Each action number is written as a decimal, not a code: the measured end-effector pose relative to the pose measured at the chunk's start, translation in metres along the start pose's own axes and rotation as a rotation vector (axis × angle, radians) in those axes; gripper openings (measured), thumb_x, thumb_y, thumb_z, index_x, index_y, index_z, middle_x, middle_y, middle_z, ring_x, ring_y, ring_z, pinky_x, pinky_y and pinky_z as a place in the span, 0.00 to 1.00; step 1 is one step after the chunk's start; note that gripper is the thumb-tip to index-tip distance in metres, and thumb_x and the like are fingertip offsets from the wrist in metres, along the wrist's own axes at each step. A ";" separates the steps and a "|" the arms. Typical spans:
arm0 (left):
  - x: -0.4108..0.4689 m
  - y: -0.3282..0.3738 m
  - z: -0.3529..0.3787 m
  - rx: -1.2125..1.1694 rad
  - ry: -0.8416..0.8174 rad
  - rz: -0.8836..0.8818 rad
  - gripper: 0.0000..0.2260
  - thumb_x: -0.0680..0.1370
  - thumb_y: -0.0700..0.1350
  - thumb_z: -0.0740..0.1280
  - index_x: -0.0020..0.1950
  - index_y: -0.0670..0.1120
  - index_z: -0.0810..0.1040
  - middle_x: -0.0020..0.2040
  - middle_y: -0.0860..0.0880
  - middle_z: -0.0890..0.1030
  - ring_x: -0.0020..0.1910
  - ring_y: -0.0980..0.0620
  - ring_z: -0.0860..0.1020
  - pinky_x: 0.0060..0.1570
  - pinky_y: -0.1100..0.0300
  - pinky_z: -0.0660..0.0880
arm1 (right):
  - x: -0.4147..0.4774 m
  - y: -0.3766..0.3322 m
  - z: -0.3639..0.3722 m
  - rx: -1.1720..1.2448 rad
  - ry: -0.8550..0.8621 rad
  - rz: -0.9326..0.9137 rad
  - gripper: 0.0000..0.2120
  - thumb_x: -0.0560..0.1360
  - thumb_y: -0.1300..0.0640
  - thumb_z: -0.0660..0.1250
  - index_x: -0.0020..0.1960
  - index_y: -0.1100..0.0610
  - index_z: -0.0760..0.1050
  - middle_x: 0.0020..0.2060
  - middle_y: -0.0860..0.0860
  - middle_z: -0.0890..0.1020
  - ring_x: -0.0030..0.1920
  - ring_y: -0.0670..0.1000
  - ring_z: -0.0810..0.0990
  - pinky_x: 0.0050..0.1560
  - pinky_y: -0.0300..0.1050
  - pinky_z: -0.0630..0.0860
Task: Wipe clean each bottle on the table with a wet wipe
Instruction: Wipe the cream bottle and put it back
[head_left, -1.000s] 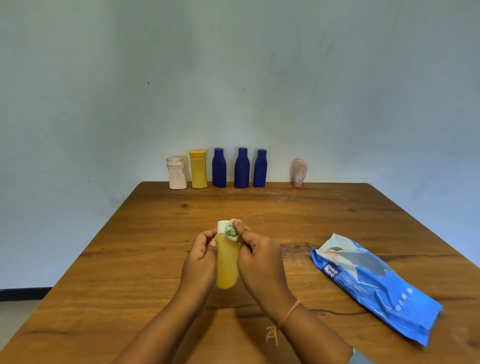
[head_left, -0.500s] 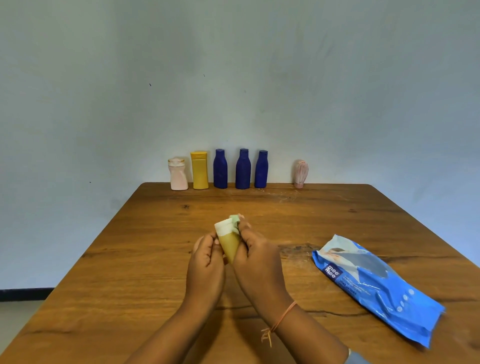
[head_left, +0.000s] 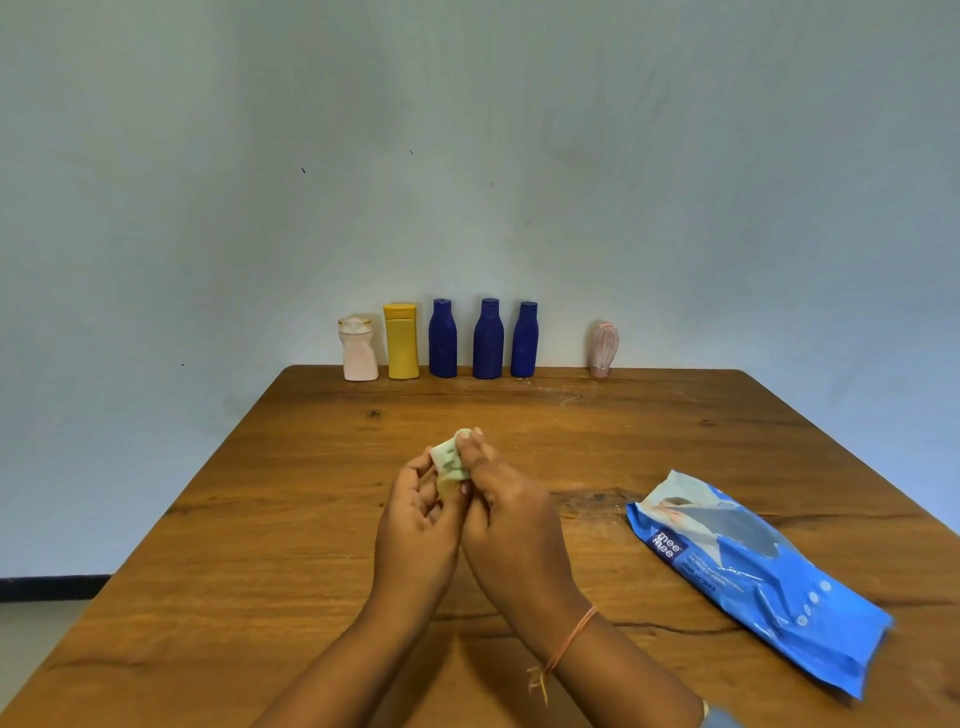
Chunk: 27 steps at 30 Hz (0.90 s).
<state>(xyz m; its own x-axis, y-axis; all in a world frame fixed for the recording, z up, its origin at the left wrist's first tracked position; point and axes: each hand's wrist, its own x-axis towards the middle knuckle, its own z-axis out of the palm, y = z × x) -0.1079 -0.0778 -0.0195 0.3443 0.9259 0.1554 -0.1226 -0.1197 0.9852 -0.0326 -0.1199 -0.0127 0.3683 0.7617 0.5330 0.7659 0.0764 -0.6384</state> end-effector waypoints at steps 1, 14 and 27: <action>0.002 0.000 -0.001 0.015 0.002 0.006 0.17 0.76 0.38 0.63 0.63 0.48 0.69 0.52 0.53 0.80 0.48 0.62 0.80 0.47 0.65 0.78 | -0.001 -0.001 0.000 -0.012 -0.007 -0.031 0.22 0.78 0.64 0.58 0.71 0.53 0.63 0.70 0.49 0.67 0.68 0.38 0.61 0.63 0.22 0.54; 0.004 -0.004 -0.007 0.076 -0.067 0.027 0.15 0.78 0.35 0.59 0.58 0.54 0.68 0.55 0.53 0.78 0.48 0.65 0.78 0.45 0.69 0.76 | 0.009 0.011 -0.003 0.334 0.005 0.290 0.18 0.76 0.69 0.58 0.64 0.59 0.73 0.62 0.48 0.76 0.62 0.41 0.72 0.60 0.29 0.69; 0.000 0.000 -0.012 0.096 -0.278 0.092 0.20 0.74 0.32 0.66 0.59 0.52 0.69 0.55 0.50 0.79 0.51 0.60 0.78 0.52 0.66 0.75 | 0.012 0.026 -0.003 0.226 0.001 0.310 0.16 0.75 0.68 0.60 0.61 0.60 0.76 0.55 0.51 0.81 0.57 0.49 0.78 0.57 0.38 0.74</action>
<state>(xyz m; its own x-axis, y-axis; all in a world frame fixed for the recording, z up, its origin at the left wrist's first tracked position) -0.1195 -0.0736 -0.0209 0.5792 0.7775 0.2451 -0.0809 -0.2444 0.9663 -0.0067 -0.1102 -0.0212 0.5648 0.7703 0.2961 0.4826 -0.0172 -0.8757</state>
